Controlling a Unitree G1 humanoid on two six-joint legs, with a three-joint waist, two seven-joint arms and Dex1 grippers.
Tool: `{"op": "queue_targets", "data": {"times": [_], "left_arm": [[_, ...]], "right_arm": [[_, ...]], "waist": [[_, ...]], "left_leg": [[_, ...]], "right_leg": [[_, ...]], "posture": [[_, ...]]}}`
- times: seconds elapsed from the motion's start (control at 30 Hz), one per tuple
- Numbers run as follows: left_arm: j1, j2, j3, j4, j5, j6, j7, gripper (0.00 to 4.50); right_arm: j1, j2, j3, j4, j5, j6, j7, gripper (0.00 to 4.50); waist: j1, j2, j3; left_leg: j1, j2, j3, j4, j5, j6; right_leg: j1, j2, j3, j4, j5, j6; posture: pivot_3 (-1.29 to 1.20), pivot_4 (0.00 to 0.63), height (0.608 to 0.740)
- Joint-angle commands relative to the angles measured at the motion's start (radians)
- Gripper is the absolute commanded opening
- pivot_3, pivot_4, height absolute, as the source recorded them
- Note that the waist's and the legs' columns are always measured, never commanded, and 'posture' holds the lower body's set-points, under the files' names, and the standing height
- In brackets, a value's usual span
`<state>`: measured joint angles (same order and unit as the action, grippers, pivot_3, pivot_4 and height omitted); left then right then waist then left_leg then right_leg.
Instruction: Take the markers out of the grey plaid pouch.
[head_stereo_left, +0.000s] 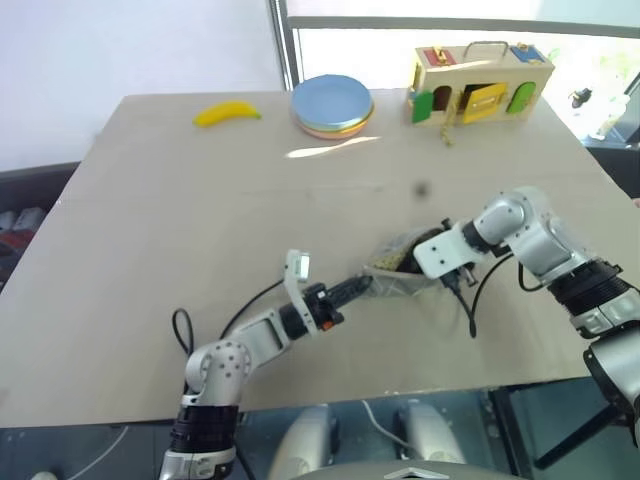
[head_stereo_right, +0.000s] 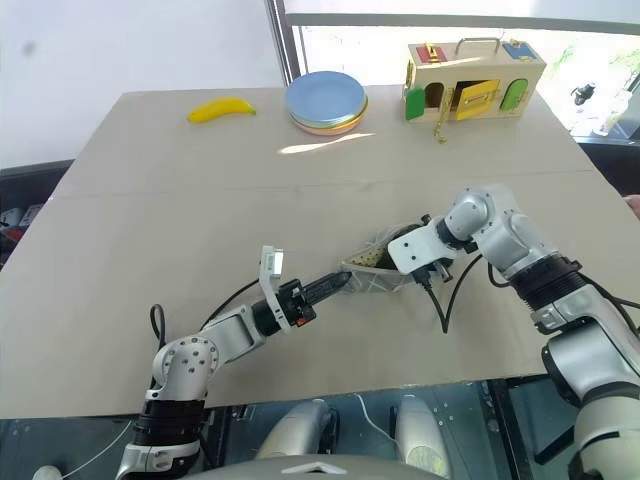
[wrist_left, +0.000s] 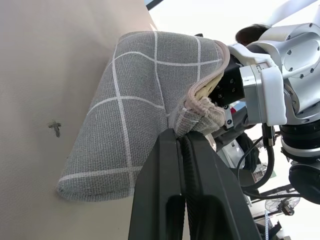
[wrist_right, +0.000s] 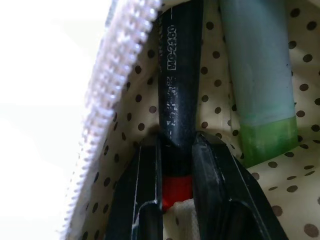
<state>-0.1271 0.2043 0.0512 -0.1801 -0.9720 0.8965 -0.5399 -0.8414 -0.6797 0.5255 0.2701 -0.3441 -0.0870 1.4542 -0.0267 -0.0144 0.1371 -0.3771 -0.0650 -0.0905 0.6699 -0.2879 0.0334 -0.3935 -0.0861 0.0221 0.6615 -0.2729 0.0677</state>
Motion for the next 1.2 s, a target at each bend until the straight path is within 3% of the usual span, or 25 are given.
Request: {"op": "queue_targets", "data": {"times": [0.03, 0.37, 0.57, 0.7, 0.8, 0.97, 1.2], "left_arm": [[0.006, 0.003, 0.016, -0.018, -0.008, -0.001, 0.0, 0.0], [0.018, -0.008, 0.019, -0.027, -0.011, -0.008, 0.009, 0.0], [0.019, -0.011, 0.023, -0.027, -0.01, -0.009, 0.011, 0.0], [0.011, -0.01, 0.017, -0.018, -0.009, -0.005, 0.005, 0.0], [0.009, -0.01, 0.015, -0.016, -0.008, -0.003, 0.004, 0.0], [0.007, -0.009, 0.015, -0.013, -0.007, -0.002, 0.001, 0.0], [0.006, -0.013, 0.014, -0.009, -0.002, -0.004, -0.002, 0.0]], "right_arm": [[0.026, 0.0, 0.003, -0.013, -0.001, 0.018, -0.001, 0.3], [0.068, 0.011, -0.26, -0.126, 0.298, 0.246, -0.034, 0.3], [0.218, -0.06, -0.378, -0.371, 0.517, 0.386, 0.016, 0.3], [0.25, -0.032, -0.44, -0.498, 0.645, 0.46, -0.032, 0.3], [0.257, -0.044, -0.45, -0.531, 0.669, 0.48, -0.048, 0.3], [0.263, -0.158, -0.413, -0.442, 0.519, 0.277, -0.052, 0.3], [0.239, -0.194, -0.339, -0.419, 0.456, 0.337, -0.074, 0.3]], "waist": [[0.0, 0.0, 0.0], [0.014, 0.003, 0.003], [0.029, 0.006, 0.007], [0.029, 0.006, 0.007], [0.026, 0.007, 0.007], [0.04, 0.007, 0.007], [0.036, 0.007, 0.007]], "left_leg": [[0.0, 0.0, 0.0, 0.0, 0.0, 0.0], [-0.005, 0.0, -0.001, -0.002, 0.0, 0.0], [-0.011, -0.002, -0.006, -0.002, 0.0, 0.0], [-0.015, -0.002, -0.007, -0.001, 0.0, 0.0], [-0.014, -0.001, -0.008, -0.001, 0.0, 0.0], [-0.014, -0.003, -0.008, 0.0, 0.0, 0.0], [-0.014, -0.002, -0.008, -0.001, 0.001, -0.001]], "right_leg": [[0.0, 0.0, 0.0, 0.0, 0.0, 0.0], [-0.004, 0.0, 0.001, -0.002, 0.0, 0.0], [-0.006, -0.002, -0.003, -0.007, 0.0, 0.0], [-0.01, -0.001, -0.004, -0.005, 0.0, 0.0], [-0.01, -0.001, -0.004, -0.004, 0.0, 0.0], [-0.009, -0.002, -0.005, -0.004, 0.0, 0.0], [-0.01, -0.001, -0.004, -0.004, 0.0, 0.0]], "posture": [[0.0, 0.15, 0.74], [0.0, 0.15, 0.74], [0.0, 0.15, 0.74], [0.0, 0.15, 0.74], [0.0, 0.15, 0.74], [0.0, 0.15, 0.74], [0.0, 0.15, 0.74]]}}
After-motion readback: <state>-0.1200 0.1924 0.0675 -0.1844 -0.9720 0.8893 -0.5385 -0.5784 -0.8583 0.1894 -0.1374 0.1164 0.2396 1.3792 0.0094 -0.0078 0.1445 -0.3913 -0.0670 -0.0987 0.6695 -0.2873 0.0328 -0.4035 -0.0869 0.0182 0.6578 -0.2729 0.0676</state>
